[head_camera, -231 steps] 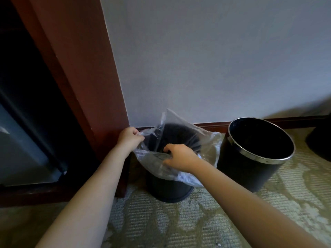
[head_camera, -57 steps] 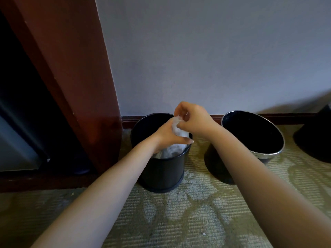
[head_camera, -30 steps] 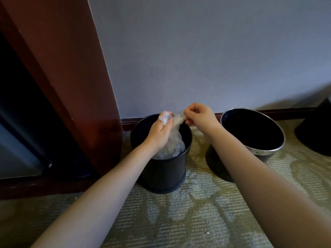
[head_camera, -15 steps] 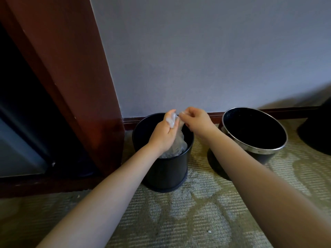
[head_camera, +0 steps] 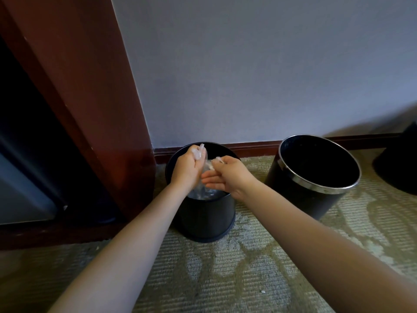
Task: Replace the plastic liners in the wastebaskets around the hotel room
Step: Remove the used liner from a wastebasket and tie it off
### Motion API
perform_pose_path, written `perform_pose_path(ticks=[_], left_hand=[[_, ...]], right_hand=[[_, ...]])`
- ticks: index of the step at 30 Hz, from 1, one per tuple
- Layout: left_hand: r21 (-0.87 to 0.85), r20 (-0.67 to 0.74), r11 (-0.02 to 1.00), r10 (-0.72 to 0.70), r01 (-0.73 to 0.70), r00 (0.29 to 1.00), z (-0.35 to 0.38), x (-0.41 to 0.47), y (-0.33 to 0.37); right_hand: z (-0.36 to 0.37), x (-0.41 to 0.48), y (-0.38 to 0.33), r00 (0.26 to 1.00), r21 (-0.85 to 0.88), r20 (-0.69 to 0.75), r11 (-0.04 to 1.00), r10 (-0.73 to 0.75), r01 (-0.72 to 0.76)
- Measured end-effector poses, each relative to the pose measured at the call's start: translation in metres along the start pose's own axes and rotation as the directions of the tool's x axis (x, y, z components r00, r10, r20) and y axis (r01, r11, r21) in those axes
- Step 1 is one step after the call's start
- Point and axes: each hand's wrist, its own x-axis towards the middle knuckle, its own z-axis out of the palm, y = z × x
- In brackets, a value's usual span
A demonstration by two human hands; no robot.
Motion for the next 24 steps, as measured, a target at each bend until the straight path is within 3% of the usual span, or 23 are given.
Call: perform_pose_path(ticks=[4,9,12,14,17,19,22,24], left_hand=[[-0.019,0.162,0.999,-0.046,0.050,0.986,-0.006,0.005,-0.005],[-0.035,0.228,0.994,-0.094,0.105,0.969,-0.009,0.005,0.004],[-0.147,0.240,0.973,-0.137,0.175,0.961,-0.010,0.004,0.009],[-0.283,0.266,0.922,-0.190,0.265,0.945,-0.010,0.003,0.013],[-0.421,0.295,0.832,-0.250,0.361,0.922,-0.011,0.004,0.016],[-0.513,0.321,0.753,-0.278,0.413,0.905,-0.014,0.003,0.020],[-0.552,0.373,0.690,-0.299,0.469,0.878,-0.018,0.002,0.023],[-0.513,0.403,0.726,-0.268,0.458,0.875,-0.019,0.001,0.022]], right_hand=[[0.000,0.009,0.009,0.999,-0.039,-0.038,0.999,-0.016,0.014],[-0.002,0.014,0.014,0.998,-0.027,-0.058,0.999,-0.034,0.032],[-0.005,0.018,0.015,0.987,-0.190,-0.091,0.975,-0.133,0.113],[-0.007,0.018,0.017,0.966,-0.390,-0.084,0.901,-0.243,0.192],[-0.008,0.016,0.023,0.918,-0.537,-0.035,0.782,-0.395,0.317],[-0.011,0.015,0.030,0.860,-0.671,-0.003,0.639,-0.510,0.376],[-0.018,0.016,0.039,0.786,-0.823,0.046,0.422,-0.617,0.379],[-0.023,0.017,0.040,0.808,-0.829,0.091,0.406,-0.582,0.386]])
